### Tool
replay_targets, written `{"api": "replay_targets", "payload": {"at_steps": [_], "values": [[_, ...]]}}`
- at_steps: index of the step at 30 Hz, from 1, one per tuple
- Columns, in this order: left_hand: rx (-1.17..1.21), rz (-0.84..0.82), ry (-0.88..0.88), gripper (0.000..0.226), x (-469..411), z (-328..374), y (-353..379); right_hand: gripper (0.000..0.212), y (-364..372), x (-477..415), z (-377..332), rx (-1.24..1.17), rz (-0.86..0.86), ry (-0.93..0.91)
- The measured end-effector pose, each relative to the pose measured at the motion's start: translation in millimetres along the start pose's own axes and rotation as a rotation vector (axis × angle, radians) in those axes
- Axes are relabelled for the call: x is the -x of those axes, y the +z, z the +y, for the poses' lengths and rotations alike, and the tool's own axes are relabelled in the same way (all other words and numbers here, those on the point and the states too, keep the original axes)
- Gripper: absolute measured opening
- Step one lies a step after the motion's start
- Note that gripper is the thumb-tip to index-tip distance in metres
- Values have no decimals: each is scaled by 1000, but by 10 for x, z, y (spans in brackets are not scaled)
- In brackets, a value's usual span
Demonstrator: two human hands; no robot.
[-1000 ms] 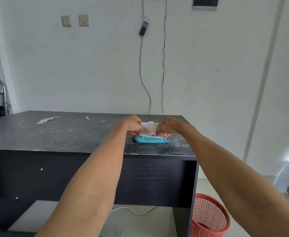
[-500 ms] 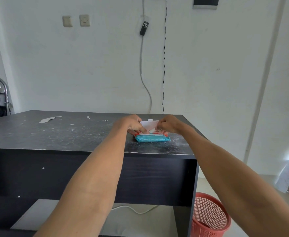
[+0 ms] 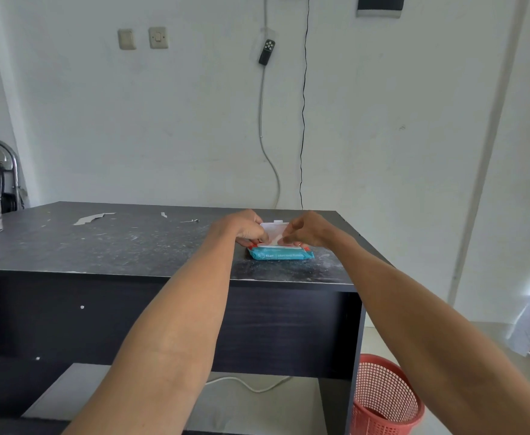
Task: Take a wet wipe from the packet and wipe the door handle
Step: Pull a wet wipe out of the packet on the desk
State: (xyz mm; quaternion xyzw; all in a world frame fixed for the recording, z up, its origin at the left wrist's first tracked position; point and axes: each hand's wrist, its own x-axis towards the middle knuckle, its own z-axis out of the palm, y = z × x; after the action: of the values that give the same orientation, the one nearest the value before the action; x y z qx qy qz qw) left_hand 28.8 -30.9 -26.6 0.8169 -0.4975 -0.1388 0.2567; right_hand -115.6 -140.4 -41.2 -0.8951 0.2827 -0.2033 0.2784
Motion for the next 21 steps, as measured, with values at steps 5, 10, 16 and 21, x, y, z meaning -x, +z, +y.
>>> {"api": "replay_targets", "payload": {"at_steps": [5,10,16,21], "values": [[17,-8,-3,24,10,-24,-15,14,-13,20,-16,-45,87,-28],[24,-16,-21,35,21,-3,-19,16,2,11,-25,-58,179,-28],[5,-24,-26,54,22,13,-15,22,-31,4,-70,-56,322,-41],[-31,-15,-19,54,34,29,2,24,-198,24,-61,-165,529,-21]]}}
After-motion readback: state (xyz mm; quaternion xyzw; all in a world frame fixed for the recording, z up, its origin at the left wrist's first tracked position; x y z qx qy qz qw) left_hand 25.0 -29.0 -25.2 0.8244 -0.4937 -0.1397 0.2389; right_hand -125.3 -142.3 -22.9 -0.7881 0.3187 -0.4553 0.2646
